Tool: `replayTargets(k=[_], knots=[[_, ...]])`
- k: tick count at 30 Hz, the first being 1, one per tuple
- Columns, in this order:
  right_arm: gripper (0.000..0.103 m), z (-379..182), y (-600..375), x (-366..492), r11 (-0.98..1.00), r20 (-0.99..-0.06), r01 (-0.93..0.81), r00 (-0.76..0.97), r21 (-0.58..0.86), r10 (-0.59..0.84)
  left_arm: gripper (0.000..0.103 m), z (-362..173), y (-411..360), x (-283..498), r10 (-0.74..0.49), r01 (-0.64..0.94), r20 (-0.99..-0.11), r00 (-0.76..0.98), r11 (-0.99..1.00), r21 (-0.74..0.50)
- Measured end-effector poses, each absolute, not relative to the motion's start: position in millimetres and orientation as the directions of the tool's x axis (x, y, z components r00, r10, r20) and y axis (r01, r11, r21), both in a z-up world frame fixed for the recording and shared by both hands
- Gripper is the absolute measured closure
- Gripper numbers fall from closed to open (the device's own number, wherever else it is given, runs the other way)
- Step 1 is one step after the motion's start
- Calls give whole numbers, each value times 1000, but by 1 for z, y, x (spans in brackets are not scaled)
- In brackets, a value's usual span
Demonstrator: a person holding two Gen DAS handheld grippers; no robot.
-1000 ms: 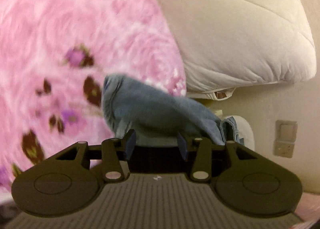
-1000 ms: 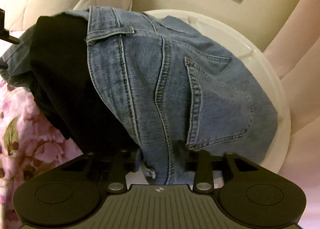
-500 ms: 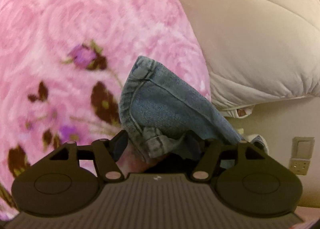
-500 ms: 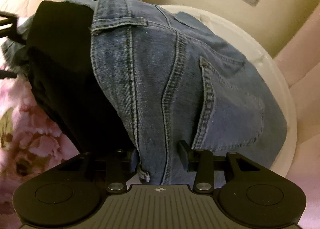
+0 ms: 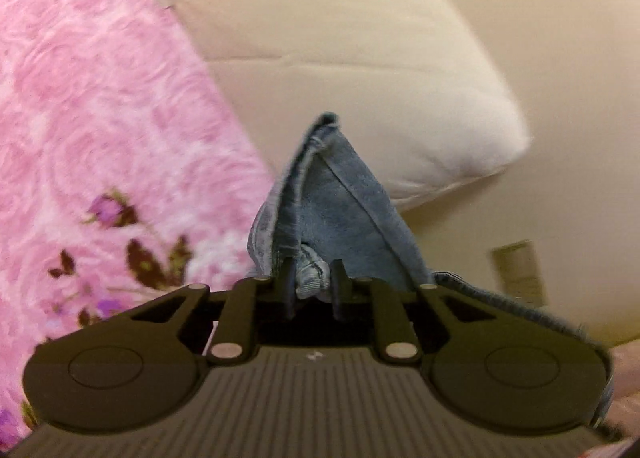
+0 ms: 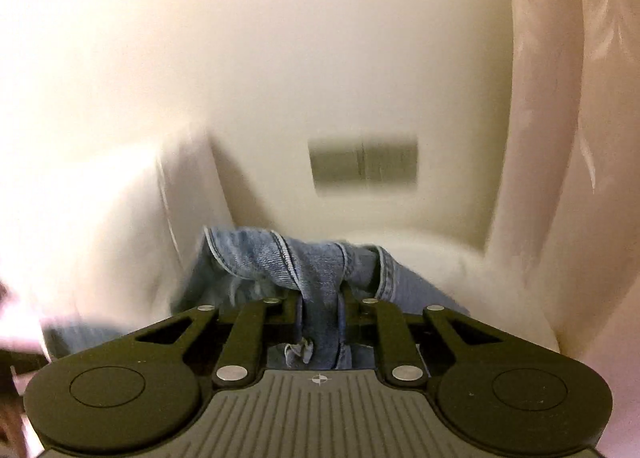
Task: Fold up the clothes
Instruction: 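Grasp the jeans with the left tool while the right tool grasps them too, then carry the jeans with both tools to the bed and release them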
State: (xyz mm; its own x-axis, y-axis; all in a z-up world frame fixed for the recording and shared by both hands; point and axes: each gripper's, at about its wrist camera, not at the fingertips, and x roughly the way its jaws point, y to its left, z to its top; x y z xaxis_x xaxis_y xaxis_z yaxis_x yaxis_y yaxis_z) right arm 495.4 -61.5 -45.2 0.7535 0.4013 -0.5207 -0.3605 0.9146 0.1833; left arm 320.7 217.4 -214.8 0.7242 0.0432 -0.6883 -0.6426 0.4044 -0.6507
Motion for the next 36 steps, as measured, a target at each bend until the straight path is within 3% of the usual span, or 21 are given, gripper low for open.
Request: replayTargets(k=[6,10,17,22,26,30,33,35,36], knots=[[89,44,-26,467,815,-258,-541,773,207,579,90,-147,218,289,45,-517,-555,830,433,-738],[89,95,-1,429,709,-100,-671,708,217,699,90,-94,227,248,118,-430,-426,897,457,-778],[89,177,36,339,446,141,-869,479,216,866,90,7,256,94,399,-395,-206,893,479,-784],[88,215,57,253,187,240,-959,236,212,942,90,56,252,-68,621,-488,-155,769,413,-769],[88,225,74,187,-15,224,-968,43,252,974,90,83,233,-192,764,-606,-191,616,303,-736],[88,216,102,128,-173,148,-916,-126,362,981,90,100,207,-296,873,-718,-241,423,161,-677],[86,194,147,79,-192,-75,-891,-243,411,967,86,97,199,-359,901,-797,-342,267,7,-605],[73,157,193,52,-106,-339,-918,-246,383,908,86,78,198,-396,863,-832,-482,151,-152,-533],[72,136,208,41,-51,-444,-935,-213,350,870,86,67,197,-410,833,-838,-542,106,-218,-500]])
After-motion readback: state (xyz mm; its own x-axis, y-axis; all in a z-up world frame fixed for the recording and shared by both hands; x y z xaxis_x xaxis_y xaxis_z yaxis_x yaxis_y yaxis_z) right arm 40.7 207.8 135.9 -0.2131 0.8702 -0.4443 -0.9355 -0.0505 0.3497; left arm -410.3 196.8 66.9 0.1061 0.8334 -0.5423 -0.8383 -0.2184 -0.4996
